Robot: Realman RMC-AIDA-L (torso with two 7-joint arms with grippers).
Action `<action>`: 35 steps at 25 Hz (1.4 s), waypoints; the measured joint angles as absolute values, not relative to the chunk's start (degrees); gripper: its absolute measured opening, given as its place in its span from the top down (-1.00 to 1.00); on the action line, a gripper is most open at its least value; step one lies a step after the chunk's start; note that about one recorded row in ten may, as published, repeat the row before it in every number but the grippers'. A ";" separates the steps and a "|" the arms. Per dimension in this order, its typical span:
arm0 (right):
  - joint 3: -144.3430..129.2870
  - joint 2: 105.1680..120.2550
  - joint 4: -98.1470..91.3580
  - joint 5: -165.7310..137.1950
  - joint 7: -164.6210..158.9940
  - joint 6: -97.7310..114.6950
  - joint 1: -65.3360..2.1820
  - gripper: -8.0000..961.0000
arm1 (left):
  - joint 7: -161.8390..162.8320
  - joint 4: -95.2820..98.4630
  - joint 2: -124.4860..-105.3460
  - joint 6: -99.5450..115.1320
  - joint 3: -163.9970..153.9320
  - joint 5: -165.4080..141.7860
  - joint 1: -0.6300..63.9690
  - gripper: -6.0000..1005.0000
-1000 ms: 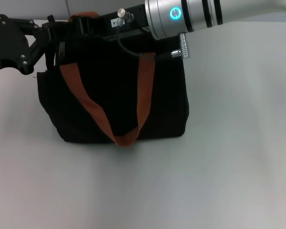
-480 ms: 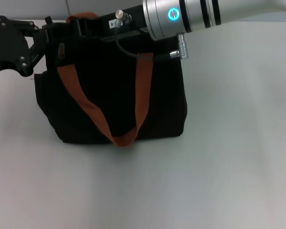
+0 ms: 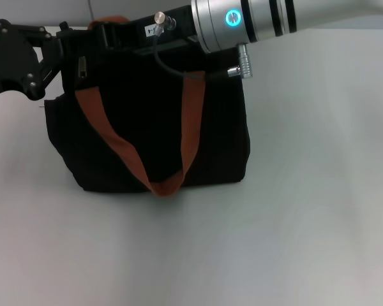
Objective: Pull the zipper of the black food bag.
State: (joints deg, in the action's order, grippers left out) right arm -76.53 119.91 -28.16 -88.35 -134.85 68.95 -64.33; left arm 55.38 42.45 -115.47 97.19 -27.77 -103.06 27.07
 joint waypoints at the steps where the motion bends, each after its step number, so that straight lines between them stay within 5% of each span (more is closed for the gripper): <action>1: -76.53 119.90 -28.22 -88.28 -134.86 69.44 -64.35 -0.56 | 55.44 42.45 -115.49 96.86 -27.77 -103.04 27.19 0.93; 35: -76.54 119.62 -28.74 -88.25 -135.76 69.52 -63.63 -0.49 | 55.46 42.45 -115.48 96.70 -27.68 -102.93 26.89 0.93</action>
State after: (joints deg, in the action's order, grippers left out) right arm -76.55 119.62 -28.74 -88.25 -135.76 69.52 -63.63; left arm 55.46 42.45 -115.48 96.70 -27.68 -102.93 26.89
